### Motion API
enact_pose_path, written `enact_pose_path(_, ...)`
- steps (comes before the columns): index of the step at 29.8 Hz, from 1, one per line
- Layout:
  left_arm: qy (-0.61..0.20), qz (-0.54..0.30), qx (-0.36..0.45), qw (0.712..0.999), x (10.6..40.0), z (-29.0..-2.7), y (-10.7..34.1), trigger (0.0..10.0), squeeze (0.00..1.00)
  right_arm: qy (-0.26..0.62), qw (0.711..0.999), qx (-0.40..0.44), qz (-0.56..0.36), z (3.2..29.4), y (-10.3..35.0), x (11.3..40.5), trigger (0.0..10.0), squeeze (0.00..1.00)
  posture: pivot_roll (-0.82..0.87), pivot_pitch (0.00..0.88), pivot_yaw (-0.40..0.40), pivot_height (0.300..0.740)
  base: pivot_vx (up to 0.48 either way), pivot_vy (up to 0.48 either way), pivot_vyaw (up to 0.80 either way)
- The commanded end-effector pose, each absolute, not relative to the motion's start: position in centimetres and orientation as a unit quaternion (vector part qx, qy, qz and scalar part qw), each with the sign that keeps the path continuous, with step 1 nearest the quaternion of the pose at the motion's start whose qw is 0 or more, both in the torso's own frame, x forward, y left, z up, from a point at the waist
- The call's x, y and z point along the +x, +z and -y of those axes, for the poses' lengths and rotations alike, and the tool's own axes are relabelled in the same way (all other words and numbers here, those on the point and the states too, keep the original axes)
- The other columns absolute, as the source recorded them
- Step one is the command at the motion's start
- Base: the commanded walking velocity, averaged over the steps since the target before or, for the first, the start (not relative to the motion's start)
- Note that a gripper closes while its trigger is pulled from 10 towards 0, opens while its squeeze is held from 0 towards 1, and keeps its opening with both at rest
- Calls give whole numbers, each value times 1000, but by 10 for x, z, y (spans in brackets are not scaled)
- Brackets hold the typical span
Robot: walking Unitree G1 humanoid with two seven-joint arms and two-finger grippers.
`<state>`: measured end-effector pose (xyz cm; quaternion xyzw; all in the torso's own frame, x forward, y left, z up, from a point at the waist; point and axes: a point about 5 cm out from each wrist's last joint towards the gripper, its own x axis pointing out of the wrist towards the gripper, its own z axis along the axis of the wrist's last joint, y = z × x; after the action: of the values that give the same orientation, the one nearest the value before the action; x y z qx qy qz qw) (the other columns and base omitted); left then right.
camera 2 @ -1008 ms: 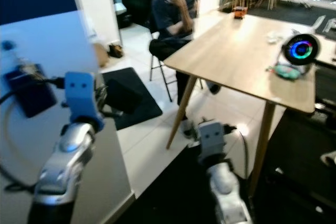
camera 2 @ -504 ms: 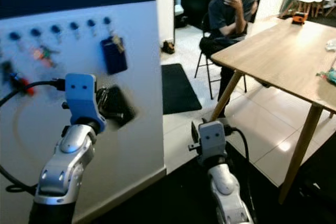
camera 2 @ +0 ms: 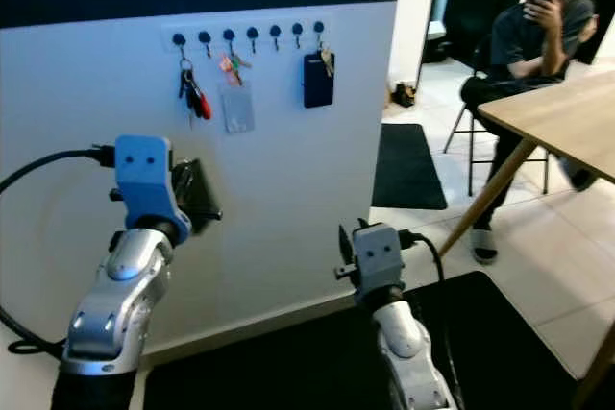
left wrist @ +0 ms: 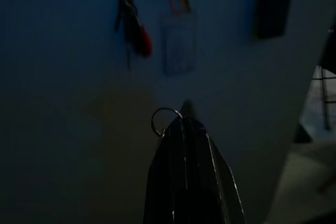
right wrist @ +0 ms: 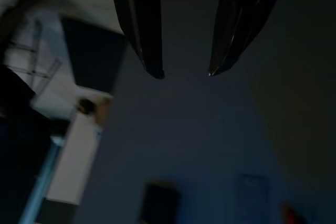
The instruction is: Hang keys on a hook
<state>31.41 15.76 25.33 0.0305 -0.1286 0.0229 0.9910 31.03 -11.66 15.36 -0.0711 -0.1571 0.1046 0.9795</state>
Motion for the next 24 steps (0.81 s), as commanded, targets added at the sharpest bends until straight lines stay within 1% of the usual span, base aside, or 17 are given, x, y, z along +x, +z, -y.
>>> enact_pose_path(1,19,126,32,991,314,-157,252,10000,0,109,980,-68,153,114,151,309,10000,0,88,122,5,740,0,0,0)
enact_pose_path(24,12,127,36,991,315,-155,252,10000,0,112,980,-68,153,113,150,308,10000,0,85,118,11,740,0,0,0)
